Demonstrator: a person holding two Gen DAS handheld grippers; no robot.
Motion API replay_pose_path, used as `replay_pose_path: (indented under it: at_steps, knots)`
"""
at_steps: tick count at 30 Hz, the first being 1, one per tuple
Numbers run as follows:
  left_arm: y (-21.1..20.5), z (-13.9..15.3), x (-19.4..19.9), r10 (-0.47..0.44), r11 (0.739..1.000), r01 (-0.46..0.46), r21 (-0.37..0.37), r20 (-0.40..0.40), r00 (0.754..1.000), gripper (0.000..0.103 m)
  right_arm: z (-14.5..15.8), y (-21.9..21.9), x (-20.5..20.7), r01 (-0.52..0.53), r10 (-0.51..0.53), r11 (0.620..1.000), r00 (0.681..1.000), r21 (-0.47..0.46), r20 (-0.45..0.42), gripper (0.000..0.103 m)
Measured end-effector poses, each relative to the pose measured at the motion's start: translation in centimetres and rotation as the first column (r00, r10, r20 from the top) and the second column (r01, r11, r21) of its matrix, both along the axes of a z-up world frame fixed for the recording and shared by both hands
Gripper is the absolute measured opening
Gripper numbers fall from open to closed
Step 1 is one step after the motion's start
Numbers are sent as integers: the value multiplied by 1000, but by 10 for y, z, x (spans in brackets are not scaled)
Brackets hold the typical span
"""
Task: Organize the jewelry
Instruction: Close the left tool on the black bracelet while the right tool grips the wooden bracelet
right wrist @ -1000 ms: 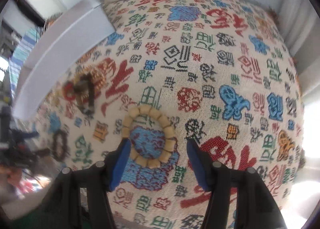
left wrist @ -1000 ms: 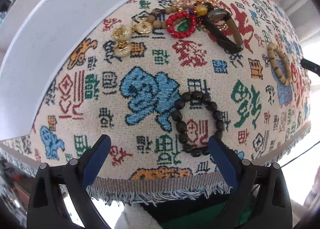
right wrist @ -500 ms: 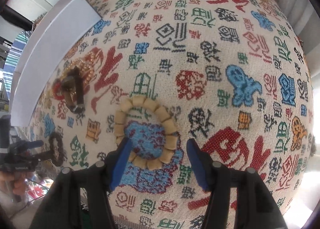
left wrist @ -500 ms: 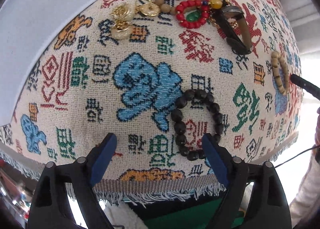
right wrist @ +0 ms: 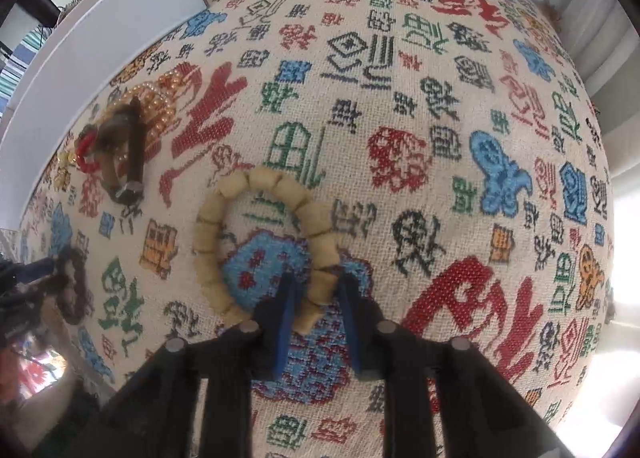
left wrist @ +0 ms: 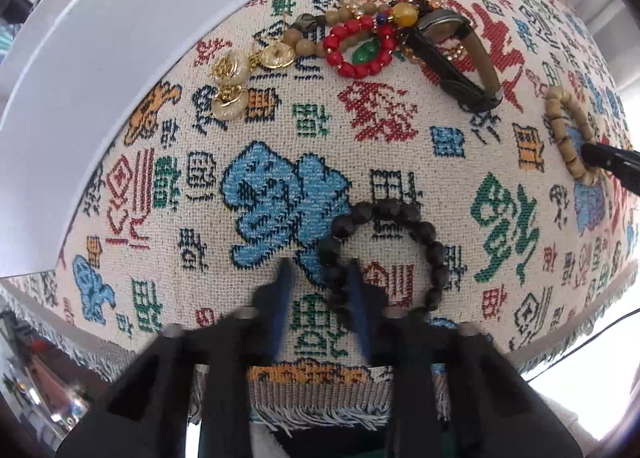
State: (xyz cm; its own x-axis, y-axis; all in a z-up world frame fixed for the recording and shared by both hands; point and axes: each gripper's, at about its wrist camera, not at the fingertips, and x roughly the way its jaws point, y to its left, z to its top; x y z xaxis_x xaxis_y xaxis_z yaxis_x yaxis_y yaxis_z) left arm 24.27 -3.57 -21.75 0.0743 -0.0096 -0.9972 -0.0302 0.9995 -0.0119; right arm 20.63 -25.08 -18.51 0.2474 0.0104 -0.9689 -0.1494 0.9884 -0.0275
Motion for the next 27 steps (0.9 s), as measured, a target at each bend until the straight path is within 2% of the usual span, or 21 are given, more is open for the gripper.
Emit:
replay_pose_path:
  at_steps: [2, 3, 5, 13, 19, 27]
  knots:
    - [-1, 9, -5, 23, 998, -24, -57, -10, 1000, 10, -1, 4, -3, -11, 11, 1000, 1000, -5, 7, 18]
    - [-5, 18, -5, 32, 997, -33, -75, -15, 999, 10, 0, 4, -3, -3, 3, 1000, 1000, 11, 5, 15]
    - [-1, 20, -4, 49, 991, -53, -126, -30, 998, 10, 4, -2, -6, 8, -8, 999, 1000, 47, -1, 15]
    - [-2, 44, -1, 62, 962, -69, -264, -35, 997, 10, 50, -1, -16, -12, 4, 993, 998, 119, 64, 15]
    - [14, 80, 3, 43, 944, -36, -328, 11, 999, 10, 90, 3, -20, -59, 41, 987, 992, 151, 119, 15]
    - [44, 135, 4, 3, 938, 26, -347, 83, 997, 10, 136, 24, -15, -118, 88, 978, 981, 171, 174, 15]
